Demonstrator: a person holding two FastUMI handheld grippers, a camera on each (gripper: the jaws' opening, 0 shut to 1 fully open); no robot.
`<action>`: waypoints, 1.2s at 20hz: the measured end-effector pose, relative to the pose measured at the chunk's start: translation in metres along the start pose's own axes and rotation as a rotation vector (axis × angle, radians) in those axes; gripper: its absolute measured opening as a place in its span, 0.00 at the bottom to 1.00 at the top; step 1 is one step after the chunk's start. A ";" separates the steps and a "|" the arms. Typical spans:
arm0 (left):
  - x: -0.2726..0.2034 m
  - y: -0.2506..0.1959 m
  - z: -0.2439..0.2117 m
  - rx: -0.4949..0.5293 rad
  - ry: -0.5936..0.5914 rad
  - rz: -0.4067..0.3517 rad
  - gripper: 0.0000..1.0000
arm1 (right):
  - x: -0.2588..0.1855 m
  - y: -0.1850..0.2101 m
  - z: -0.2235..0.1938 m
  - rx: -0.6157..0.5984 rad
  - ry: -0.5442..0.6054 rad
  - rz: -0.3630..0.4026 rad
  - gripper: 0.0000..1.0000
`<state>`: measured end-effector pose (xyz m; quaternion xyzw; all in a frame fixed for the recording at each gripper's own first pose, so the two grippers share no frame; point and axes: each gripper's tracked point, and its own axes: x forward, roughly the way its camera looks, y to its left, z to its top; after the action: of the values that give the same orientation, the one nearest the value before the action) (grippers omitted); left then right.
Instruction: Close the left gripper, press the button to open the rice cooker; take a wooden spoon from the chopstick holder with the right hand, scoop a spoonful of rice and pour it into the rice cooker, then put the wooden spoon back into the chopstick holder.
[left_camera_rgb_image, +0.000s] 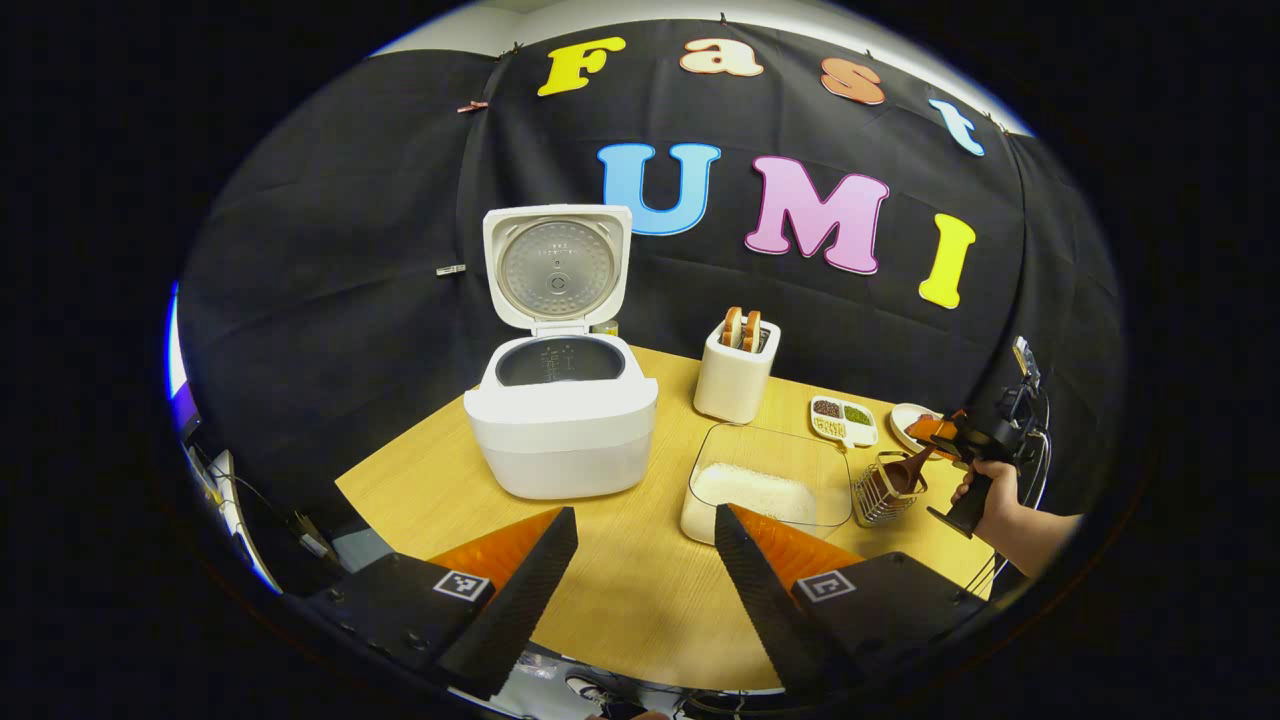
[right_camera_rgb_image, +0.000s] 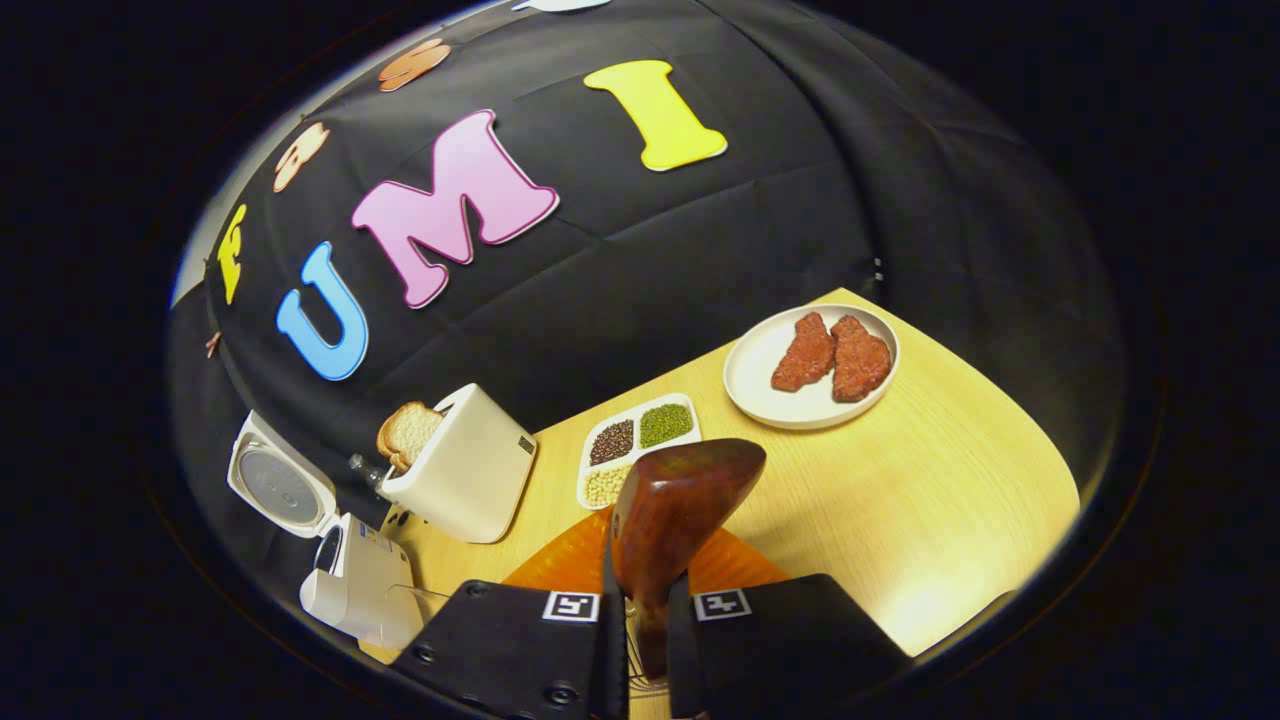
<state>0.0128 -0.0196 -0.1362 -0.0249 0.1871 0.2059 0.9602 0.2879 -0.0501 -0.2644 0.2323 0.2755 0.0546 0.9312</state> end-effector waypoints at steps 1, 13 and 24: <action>0.002 0.002 0.004 0.005 -0.005 0.000 0.96 | -0.005 0.000 0.001 0.025 0.003 -0.003 0.21; 0.035 0.057 0.139 0.065 -0.214 0.008 0.96 | -0.105 -0.013 0.050 -0.200 -0.200 -0.131 0.98; 0.097 0.122 0.303 0.027 -0.402 -0.001 0.95 | -0.223 0.011 0.050 -0.409 -0.293 -0.187 0.98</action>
<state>0.1508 0.1666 0.1127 0.0294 -0.0055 0.2036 0.9786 0.1267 -0.1114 -0.1135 0.0182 0.1413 -0.0113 0.9897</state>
